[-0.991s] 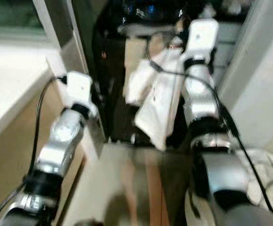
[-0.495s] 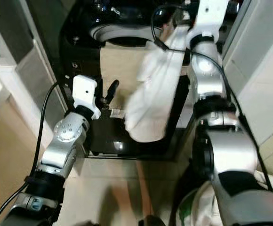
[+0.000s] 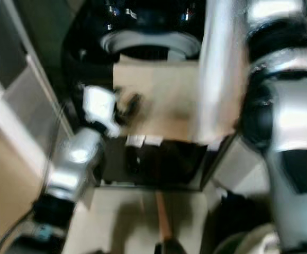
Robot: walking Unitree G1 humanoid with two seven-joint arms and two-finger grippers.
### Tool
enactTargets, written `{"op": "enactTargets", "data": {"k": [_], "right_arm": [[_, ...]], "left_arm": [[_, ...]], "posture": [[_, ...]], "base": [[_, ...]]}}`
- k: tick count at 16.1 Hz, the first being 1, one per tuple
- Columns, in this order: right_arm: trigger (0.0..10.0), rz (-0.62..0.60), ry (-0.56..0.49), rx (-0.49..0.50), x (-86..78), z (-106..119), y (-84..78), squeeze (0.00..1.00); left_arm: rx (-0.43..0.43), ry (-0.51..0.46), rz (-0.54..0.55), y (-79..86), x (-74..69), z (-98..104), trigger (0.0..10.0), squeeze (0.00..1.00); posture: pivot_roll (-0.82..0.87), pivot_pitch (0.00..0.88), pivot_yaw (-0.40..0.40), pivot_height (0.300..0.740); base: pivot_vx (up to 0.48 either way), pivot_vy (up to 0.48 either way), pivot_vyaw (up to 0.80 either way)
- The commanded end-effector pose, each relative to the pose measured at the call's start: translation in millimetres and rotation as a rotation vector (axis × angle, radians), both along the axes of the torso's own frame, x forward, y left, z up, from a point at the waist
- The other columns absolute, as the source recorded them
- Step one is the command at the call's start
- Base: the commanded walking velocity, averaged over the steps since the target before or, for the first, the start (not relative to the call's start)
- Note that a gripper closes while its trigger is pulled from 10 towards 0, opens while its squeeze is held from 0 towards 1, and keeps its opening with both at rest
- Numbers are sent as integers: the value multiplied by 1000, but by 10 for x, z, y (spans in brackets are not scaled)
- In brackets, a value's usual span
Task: Clothes washing
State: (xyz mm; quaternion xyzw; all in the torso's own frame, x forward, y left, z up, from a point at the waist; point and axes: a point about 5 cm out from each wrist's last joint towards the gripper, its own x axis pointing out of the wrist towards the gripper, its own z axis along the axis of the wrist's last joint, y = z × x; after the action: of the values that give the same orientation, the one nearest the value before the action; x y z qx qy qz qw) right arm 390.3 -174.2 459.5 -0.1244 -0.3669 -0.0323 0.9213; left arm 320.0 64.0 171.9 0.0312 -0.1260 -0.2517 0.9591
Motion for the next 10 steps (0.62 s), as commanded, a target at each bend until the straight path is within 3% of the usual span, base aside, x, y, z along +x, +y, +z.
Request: {"op": "enactTargets", "data": {"k": [1, 6, 7, 8, 9, 10], "right_arm": [[0, 2, -30, -60, -58, 194, 193, 0], [0, -150, -21, -126, -98, 344, 157, 0], [0, -241, -61, -180, -149, 442, 159, 0], [0, -323, -49, -265, -112, 380, 180, 0], [0, -297, 79, -247, 22, 144, 163, 0], [0, -203, 245, -131, 173, -202, 134, 0]], "left_arm": [[1, -42, -13, 28, -9, 102, 10000, 0], [-1, -75, -58, -21, -106, 160, 10000, 0], [5, -77, -57, -18, -142, 152, 10000, 0], [2, -84, -56, -21, -166, 155, 10000, 0], [-4, -86, -39, -20, -174, 158, 10000, 0], [-11, -79, -18, -5, -171, 158, 10000, 0]], "posture": [[-68, 0, -33, 724], [-14, 0, -72, 724], [7, 0, -90, 724], [14, 0, -99, 724], [21, 0, -109, 724], [24, 0, -114, 724]], "base": [[480, 0, 0], [480, 0, 0], [480, 0, 0], [480, 0, 0], [480, 0, 0], [0, 0, 0]]}}
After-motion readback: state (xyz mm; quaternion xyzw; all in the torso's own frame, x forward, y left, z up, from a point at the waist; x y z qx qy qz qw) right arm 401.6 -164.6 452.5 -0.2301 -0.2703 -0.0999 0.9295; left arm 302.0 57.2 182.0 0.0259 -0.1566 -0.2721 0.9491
